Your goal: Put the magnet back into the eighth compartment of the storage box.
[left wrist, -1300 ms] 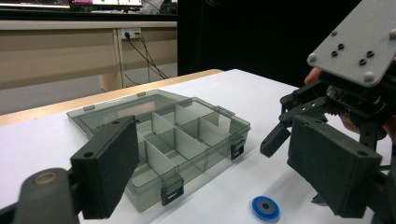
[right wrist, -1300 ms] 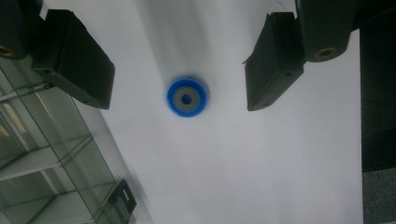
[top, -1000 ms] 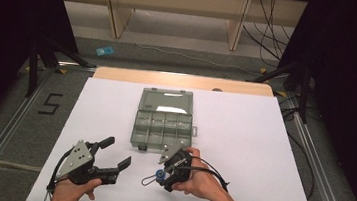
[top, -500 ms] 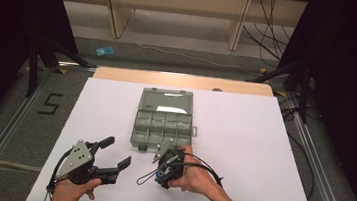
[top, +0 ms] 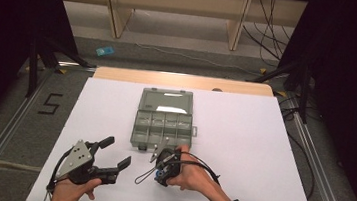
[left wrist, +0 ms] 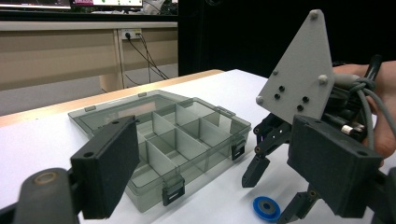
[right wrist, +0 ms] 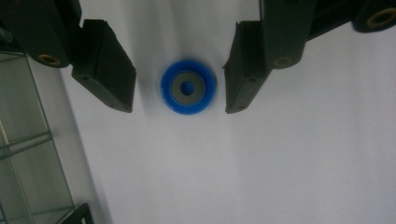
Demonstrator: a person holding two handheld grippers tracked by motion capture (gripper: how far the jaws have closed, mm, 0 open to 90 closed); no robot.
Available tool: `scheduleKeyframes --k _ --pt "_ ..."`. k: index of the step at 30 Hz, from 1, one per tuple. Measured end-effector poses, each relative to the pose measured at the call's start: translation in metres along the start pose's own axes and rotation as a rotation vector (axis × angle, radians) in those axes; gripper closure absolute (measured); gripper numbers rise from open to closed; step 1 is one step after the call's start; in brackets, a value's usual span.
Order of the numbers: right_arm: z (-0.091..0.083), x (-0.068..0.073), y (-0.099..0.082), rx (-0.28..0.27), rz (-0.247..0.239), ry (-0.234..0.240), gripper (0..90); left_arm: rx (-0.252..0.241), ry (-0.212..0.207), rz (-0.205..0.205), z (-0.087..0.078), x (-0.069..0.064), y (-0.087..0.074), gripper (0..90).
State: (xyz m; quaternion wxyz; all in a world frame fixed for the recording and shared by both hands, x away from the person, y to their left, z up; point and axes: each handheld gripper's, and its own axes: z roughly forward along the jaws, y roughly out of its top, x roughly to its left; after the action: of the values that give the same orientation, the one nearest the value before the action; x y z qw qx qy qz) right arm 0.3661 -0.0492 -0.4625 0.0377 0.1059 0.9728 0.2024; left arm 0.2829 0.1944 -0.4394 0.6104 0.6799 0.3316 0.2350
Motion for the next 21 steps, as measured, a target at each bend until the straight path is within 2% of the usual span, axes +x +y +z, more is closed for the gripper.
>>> scheduleKeyframes --k 21 --pt "0.0052 -0.0003 0.0057 0.053 -0.012 0.024 60.3 0.0 -0.001 -0.001 0.0004 -0.0001 -0.0004 16.3"
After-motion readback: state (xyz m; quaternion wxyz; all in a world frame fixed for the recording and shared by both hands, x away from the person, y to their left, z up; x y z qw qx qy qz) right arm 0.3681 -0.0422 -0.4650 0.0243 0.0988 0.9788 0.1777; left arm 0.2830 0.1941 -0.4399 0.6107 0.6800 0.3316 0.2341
